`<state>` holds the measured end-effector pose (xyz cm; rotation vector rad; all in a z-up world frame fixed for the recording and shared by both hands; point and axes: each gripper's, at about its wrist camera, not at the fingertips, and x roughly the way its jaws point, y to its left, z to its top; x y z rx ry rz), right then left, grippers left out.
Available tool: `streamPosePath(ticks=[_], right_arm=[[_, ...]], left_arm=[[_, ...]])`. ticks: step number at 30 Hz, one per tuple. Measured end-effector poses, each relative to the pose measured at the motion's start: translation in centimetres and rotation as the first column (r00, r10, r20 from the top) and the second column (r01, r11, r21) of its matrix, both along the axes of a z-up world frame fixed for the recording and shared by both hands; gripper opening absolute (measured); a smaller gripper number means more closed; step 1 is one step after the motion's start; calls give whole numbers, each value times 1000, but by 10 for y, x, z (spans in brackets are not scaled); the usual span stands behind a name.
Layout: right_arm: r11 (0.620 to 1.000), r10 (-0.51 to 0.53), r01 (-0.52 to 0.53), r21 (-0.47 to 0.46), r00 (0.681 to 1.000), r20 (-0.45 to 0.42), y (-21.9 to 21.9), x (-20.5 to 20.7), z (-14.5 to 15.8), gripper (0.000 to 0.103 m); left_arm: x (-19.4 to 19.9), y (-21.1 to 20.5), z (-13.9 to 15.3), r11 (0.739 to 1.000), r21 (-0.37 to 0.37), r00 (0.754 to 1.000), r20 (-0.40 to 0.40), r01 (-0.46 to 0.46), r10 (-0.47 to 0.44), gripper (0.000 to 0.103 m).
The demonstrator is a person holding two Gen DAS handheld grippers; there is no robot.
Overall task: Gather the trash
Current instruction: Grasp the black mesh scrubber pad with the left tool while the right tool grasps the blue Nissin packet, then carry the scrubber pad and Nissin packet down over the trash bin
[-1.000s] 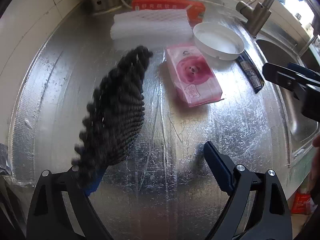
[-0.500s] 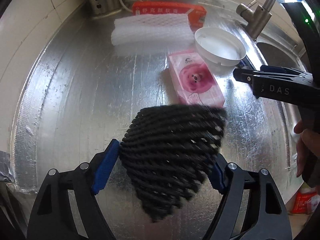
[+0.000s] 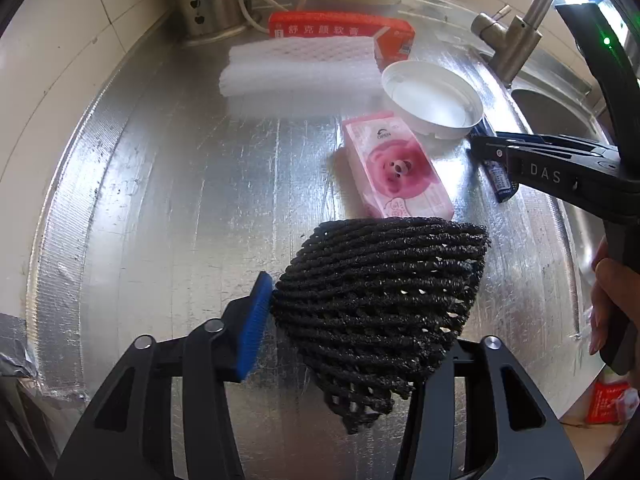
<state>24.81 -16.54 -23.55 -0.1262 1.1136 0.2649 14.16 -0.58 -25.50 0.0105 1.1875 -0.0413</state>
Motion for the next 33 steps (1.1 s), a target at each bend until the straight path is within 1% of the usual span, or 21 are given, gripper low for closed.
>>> streamPosePath(ticks=[5, 9, 11, 13, 18, 21, 27, 33], right_arm=[[1000, -10, 10, 28, 1000, -3, -5, -4, 3, 22], [997, -36, 36, 71, 999, -12, -14, -7, 6, 21], [996, -40, 41, 79, 999, -14, -15, -10, 7, 21], [996, -42, 43, 83, 999, -12, -15, -14, 9, 21], [994, -46, 47, 95, 999, -13, -14, -24, 12, 21], [993, -52, 53, 108, 999, -12, -14, -30, 14, 21], [990, -52, 52, 134, 999, -4, -13, -44, 21, 21], [987, -55, 54, 148, 998, 4, -13, -54, 25, 21]], left_arm=[[-3, 4, 1, 1000, -7, 1000, 4, 2, -2, 31], [-5, 6, 1, 1000, -16, 1000, 8, 1, -1, 26], [-6, 7, 1, 1000, -25, 1000, 7, 3, -3, 21], [-7, 7, 1, 999, -31, 1000, 7, 7, -7, 20], [-12, 5, 2, 999, -36, 1000, 12, 25, -25, 12], [-16, 6, 4, 998, -47, 999, 21, 34, -33, 11], [-22, 6, 9, 998, -47, 998, 42, 52, -50, 10], [-30, -1, 17, 996, -19, 994, 76, 85, -84, 10]])
